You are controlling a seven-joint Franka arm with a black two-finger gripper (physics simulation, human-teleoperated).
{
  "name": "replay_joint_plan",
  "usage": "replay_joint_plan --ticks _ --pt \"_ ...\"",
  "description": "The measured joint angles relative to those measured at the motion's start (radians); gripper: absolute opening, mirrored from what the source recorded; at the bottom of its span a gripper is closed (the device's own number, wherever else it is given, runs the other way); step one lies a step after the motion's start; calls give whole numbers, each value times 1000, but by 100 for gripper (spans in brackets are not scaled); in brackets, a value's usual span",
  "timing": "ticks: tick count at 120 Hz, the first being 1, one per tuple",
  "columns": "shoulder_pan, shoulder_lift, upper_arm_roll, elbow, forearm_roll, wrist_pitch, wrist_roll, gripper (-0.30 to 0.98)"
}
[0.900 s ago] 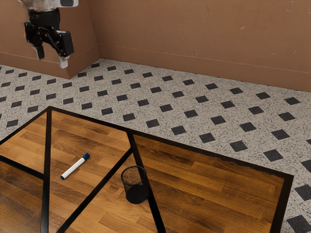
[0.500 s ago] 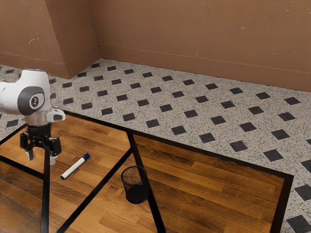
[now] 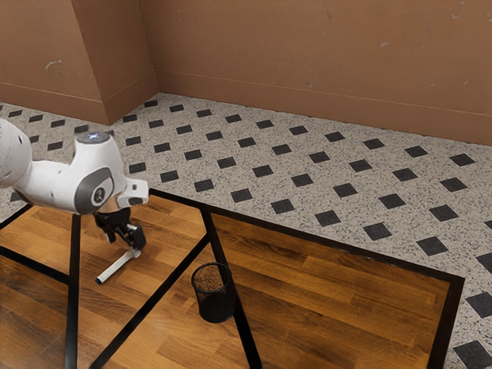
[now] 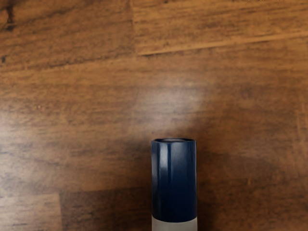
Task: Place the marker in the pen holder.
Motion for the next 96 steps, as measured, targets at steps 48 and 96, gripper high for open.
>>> replay_joint_plan --ticks 48,96 --pt "-9 12 6 22 -53 7 111 69" --pt "-48 104 49 177 -102 -228 162 69"
